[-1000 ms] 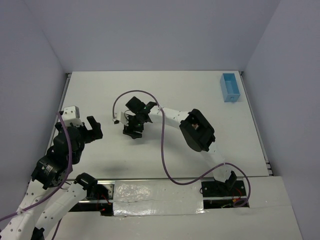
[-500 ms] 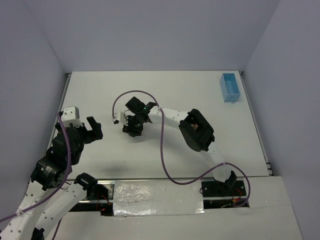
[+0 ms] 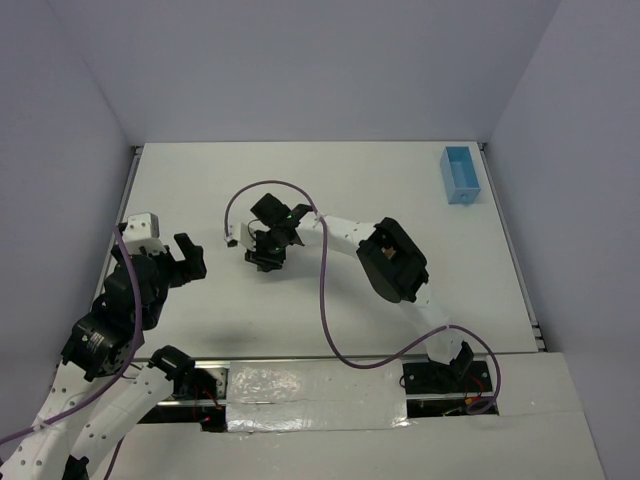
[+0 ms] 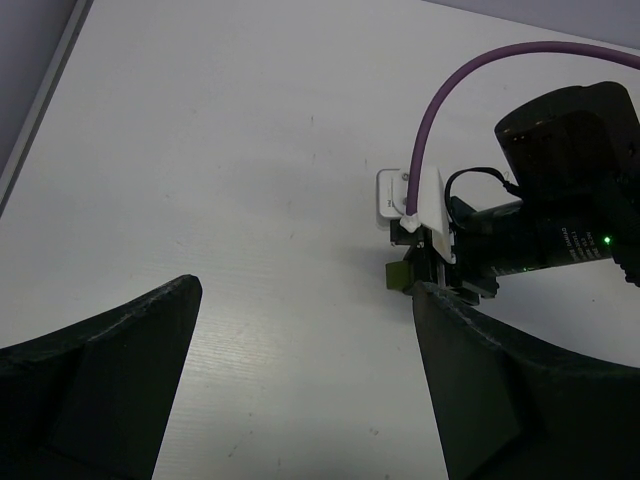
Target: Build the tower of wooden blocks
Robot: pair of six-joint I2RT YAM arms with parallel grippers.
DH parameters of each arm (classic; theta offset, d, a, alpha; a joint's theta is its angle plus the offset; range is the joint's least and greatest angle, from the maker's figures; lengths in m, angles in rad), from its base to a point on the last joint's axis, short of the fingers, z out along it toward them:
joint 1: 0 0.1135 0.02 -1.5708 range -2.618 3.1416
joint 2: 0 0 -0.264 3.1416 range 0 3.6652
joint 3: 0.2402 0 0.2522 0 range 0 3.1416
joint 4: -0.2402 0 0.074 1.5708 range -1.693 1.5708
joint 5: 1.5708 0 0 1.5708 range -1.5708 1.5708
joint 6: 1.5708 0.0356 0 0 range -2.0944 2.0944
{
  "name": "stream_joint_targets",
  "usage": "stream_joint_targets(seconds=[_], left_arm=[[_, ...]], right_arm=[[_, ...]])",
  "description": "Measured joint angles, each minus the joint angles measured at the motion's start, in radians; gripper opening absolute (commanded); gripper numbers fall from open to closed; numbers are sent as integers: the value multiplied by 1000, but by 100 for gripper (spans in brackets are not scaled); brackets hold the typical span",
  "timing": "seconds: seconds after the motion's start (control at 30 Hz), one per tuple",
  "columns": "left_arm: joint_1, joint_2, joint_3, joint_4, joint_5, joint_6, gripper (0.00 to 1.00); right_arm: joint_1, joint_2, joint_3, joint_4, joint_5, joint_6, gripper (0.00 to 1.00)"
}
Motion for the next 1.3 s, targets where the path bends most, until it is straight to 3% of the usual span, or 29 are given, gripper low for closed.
stream_joint_targets(seconds=[0.1, 0.27, 0.53, 0.7, 0.97, 1.17, 1.3], left_arm=[[0, 0, 0, 0, 1, 0, 99], [0, 0, 0, 0, 1, 2, 99], [0, -3, 0, 0, 1, 2, 100], [0, -7, 0, 1, 1, 2, 100], [0, -7, 0, 0, 1, 2, 99], [0, -7, 0, 0, 2, 2, 100], [0, -6, 0, 0, 5, 2, 100]], right_arm=[[0, 0, 0, 9, 14, 36, 24], [-8, -8, -12, 34, 65, 208, 25], [-28, -265, -416, 174, 285, 672, 27], [-20, -358, -562, 242, 417, 882, 35], [5, -361, -578, 280, 520, 1004, 53], [11, -361, -578, 280, 555, 1027, 72], [11, -361, -578, 280, 560, 1029, 69]])
